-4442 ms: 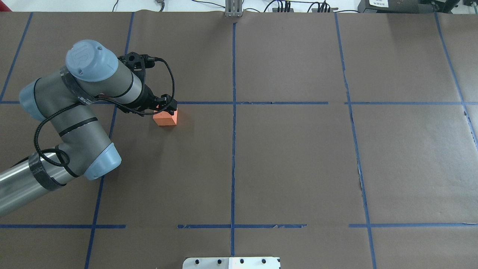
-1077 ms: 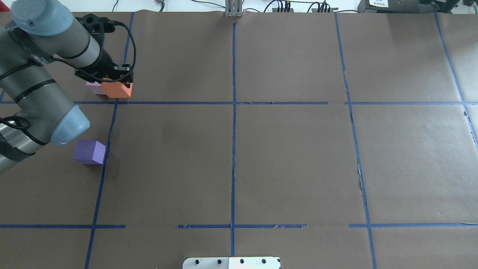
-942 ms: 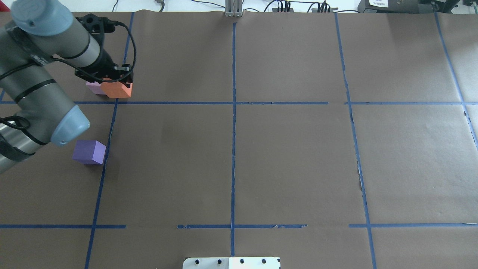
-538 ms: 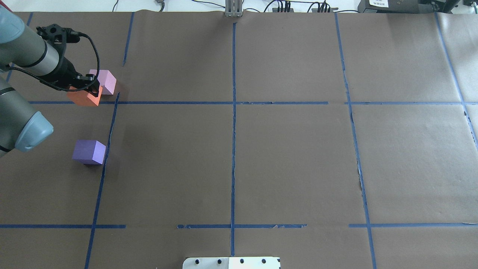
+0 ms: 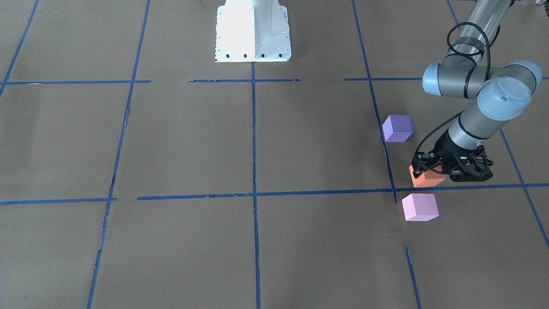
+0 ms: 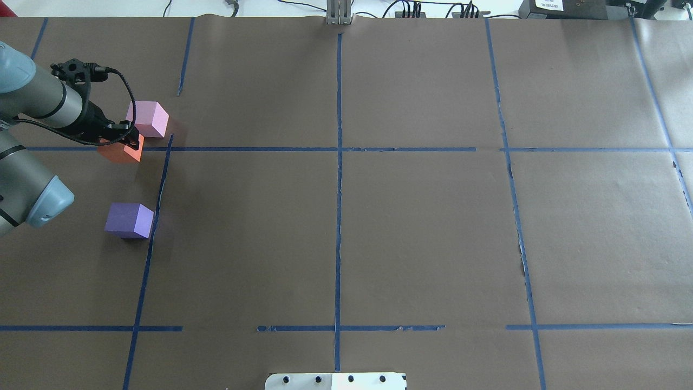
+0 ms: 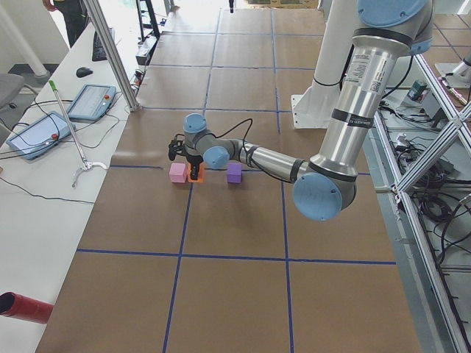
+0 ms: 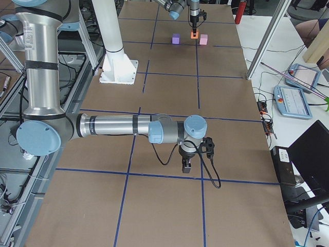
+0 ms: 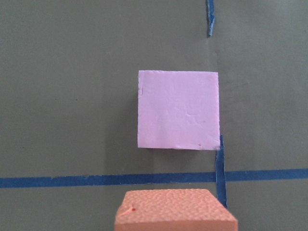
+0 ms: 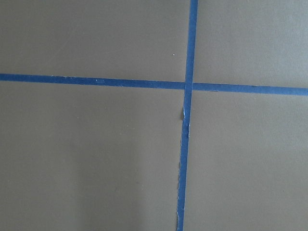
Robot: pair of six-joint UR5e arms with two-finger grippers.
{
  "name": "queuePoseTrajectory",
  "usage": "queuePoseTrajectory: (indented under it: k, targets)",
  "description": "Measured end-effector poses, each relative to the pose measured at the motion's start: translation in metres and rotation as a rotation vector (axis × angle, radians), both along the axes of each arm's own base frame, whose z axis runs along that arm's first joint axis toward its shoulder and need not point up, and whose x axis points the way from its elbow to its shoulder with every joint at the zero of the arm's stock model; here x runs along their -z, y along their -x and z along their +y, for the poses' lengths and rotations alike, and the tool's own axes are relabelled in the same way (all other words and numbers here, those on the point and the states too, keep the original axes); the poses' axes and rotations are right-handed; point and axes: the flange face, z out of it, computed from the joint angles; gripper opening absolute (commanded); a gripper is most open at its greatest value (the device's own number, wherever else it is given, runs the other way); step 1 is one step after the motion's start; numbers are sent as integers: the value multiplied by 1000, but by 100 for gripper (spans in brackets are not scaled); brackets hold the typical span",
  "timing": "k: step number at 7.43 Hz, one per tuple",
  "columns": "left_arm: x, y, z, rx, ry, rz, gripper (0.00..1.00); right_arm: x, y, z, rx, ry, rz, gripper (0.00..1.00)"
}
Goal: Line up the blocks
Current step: 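Lower the orange cube between the pink and purple cubes, aligning it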
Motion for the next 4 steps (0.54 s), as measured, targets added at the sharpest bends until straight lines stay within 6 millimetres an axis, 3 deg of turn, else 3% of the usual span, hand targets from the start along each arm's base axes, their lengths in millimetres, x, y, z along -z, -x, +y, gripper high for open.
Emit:
queuePoseTrajectory:
  k: [4]
  targets:
    - [1,-40,18,-50,10,4,57,0,0,0,0,0,0,100]
